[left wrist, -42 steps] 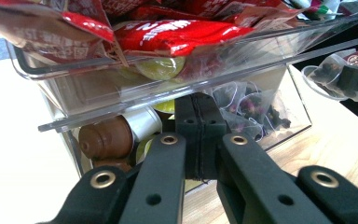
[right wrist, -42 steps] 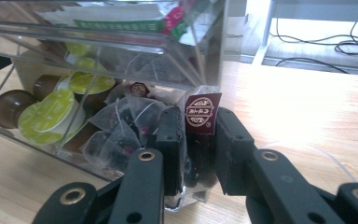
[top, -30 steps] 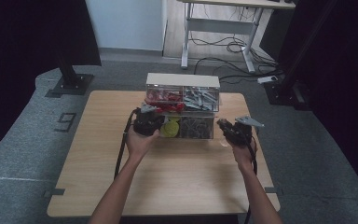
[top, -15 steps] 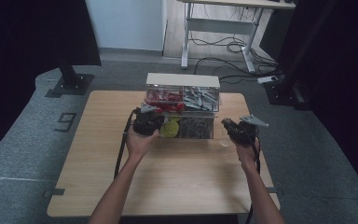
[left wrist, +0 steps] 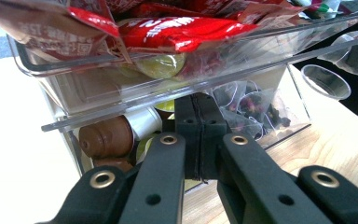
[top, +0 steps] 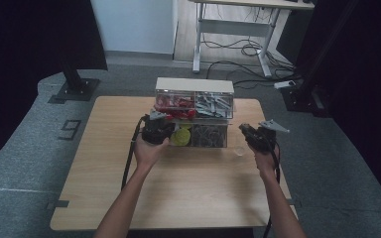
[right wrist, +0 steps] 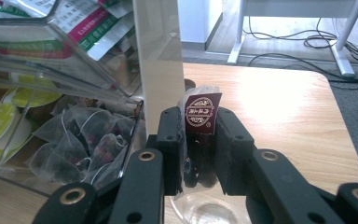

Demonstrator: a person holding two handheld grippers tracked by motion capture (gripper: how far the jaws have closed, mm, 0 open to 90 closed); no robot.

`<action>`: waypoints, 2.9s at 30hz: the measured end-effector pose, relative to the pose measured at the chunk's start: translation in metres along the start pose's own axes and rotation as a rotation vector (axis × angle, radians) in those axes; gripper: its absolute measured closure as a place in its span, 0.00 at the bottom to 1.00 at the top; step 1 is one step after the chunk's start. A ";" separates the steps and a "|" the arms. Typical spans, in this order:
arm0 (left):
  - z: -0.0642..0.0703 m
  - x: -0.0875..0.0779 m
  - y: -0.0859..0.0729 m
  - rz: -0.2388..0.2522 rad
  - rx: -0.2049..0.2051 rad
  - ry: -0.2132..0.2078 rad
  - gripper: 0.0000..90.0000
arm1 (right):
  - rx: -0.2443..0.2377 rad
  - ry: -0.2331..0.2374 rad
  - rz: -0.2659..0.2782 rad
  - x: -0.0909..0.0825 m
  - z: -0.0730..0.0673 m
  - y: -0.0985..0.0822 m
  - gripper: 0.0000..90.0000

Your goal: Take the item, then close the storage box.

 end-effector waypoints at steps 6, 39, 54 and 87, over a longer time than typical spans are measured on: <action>0.000 0.000 0.000 -0.001 0.001 0.001 0.99 | 0.002 -0.009 -0.001 0.000 0.004 0.002 0.81; 0.004 0.003 -0.001 0.000 0.004 -0.004 1.00 | -0.007 0.031 0.021 -0.015 -0.006 -0.015 0.55; 0.003 0.004 -0.004 -0.002 -0.001 -0.004 1.00 | 0.014 0.112 0.056 -0.050 -0.020 -0.047 0.55; 0.003 0.003 -0.031 -0.017 -0.025 -0.013 1.00 | 0.018 0.141 -0.005 -0.085 -0.022 -0.117 0.56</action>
Point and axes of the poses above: each handheld gripper's, and its own axes: x roughly forward along the jaws, y roughly out of its top, z roughly to its right, the point moved 8 cm from there along x, roughly forward along the jaws, and after that the axes turned 3 degrees about y, right-handed, at the moved point
